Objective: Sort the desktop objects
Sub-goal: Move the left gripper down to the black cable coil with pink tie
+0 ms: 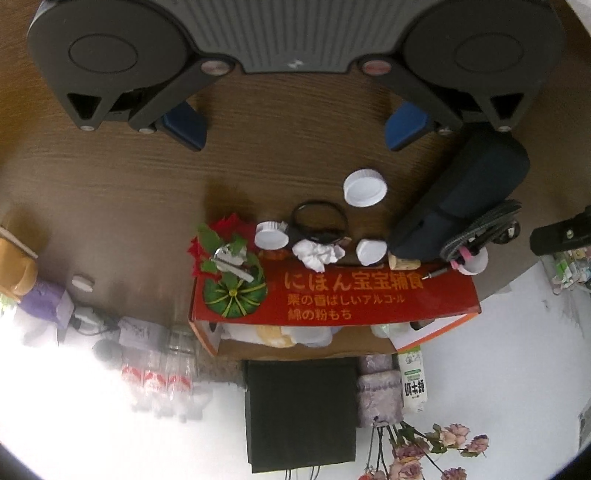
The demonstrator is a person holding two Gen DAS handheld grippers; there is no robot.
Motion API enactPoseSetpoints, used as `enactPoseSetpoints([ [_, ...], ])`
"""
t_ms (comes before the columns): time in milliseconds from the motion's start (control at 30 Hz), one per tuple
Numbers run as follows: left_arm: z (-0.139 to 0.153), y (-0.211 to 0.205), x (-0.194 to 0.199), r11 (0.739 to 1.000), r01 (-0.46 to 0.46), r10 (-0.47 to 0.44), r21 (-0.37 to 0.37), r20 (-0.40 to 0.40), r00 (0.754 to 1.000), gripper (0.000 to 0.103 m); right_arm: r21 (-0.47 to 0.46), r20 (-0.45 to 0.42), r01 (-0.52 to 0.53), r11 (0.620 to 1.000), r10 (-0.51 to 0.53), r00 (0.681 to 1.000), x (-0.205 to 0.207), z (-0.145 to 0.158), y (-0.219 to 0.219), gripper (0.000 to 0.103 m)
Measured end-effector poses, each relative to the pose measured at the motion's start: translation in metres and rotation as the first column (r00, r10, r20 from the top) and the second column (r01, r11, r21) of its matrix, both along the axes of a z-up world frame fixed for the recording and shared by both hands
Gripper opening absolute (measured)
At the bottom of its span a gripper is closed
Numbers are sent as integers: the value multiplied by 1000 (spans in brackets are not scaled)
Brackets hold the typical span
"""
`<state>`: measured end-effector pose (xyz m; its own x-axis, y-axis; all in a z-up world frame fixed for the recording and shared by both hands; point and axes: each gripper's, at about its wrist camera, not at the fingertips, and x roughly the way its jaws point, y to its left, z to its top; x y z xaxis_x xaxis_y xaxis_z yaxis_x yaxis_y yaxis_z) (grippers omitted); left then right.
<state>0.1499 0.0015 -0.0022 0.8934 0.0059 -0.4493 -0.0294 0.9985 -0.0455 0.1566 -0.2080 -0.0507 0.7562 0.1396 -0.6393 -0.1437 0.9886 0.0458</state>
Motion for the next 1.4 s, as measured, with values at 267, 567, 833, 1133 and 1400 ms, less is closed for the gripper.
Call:
enactPoseSetpoints([
  [267,-5,-2,8,1000,6,-6,8,-33,999,103,-21,13,15,1000,-15,1000,12,-3,3,103],
  [567,-10,-8,18,1000,23,-23,6,-80,997,103,-15,17,27,1000,-27,999,13,-3,3,103],
  [833,-7,-13,26,999,50,-48,11,-95,994,103,19,9,21,1000,-21,1000,15,0,0,103],
  [1133,-6,-24,43,994,109,-107,8,-119,987,103,31,8,39,999,-39,999,19,7,-7,103],
  [1400,-12,-24,67,991,135,-137,-27,-159,978,101,18,-13,46,999,-46,999,23,7,-9,103],
])
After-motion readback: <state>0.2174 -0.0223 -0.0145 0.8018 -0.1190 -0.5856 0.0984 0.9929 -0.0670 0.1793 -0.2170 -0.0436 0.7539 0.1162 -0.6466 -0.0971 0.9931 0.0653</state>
